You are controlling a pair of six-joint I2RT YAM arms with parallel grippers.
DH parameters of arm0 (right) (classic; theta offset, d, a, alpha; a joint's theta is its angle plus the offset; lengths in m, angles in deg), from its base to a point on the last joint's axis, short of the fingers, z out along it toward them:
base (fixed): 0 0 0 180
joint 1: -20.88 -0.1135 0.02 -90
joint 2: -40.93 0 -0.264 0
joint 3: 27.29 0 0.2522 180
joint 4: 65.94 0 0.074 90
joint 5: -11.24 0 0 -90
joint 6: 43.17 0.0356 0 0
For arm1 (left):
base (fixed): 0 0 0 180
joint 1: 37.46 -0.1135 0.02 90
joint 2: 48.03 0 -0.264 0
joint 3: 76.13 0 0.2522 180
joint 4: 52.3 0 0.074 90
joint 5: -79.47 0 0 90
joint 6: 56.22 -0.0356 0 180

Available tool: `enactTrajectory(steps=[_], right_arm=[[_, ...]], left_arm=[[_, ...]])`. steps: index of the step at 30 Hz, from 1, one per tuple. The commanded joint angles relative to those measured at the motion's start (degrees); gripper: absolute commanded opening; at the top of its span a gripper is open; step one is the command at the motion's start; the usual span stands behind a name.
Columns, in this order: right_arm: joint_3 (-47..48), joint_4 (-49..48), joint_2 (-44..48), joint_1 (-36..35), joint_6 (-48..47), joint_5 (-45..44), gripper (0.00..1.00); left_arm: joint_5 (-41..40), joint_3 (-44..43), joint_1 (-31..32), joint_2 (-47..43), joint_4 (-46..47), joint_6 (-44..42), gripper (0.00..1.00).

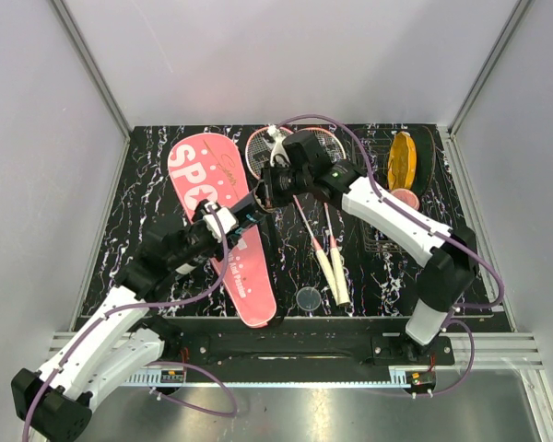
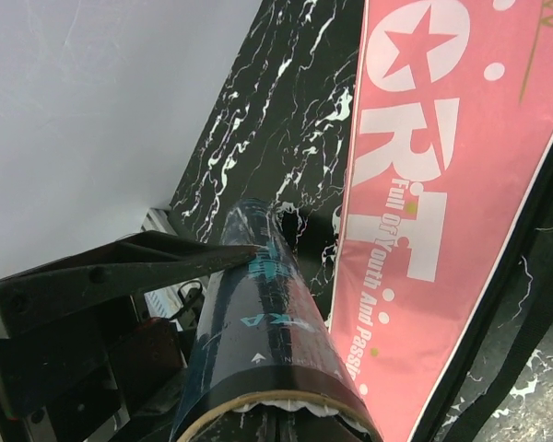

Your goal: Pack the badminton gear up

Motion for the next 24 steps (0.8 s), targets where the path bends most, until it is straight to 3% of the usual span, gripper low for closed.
enactTrajectory(steps=[1,4,9,12,15,16,19,24], right_arm=[[1.63,-3.16,-3.17,-2.6,-2.91,4.23,0.04],[4.43,-1.49,-5.19,-2.6,-7.05,12.04,0.11],[7.17,0.28,-8.44,-4.0,-8.82,12.95,0.18],[7.26,0.98,-8.27,-4.18,-7.59,8.31,0.22],[8.22,6.15,-5.65,-4.26,-7.24,-5.11,0.3],[8.22,8.34,-4.5,-4.18,-6.88,-13.59,0.33],[5.51,8.54,1.21,-4.18,-6.09,-22.8,0.42],[3.21,7.83,6.31,-3.56,-8.81,-16.85,0.47]], left_arm=[[6.6,-1.32,1.24,-1.15,10.06,1.49,0.0],[7.3,-0.97,1.33,-1.41,11.64,1.49,0.0],[8.8,-1.14,1.33,-0.89,12.0,1.93,0.0],[8.27,-1.06,1.41,-1.15,12.0,2.1,0.0],[6.69,-1.06,1.5,-1.15,12.0,2.1,0.0],[6.17,-1.14,1.59,-1.24,12.0,2.28,0.0],[3.18,-1.49,1.68,-0.8,11.74,2.19,0.0],[2.2,-1.32,1.68,-0.98,11.38,1.4,0.0]])
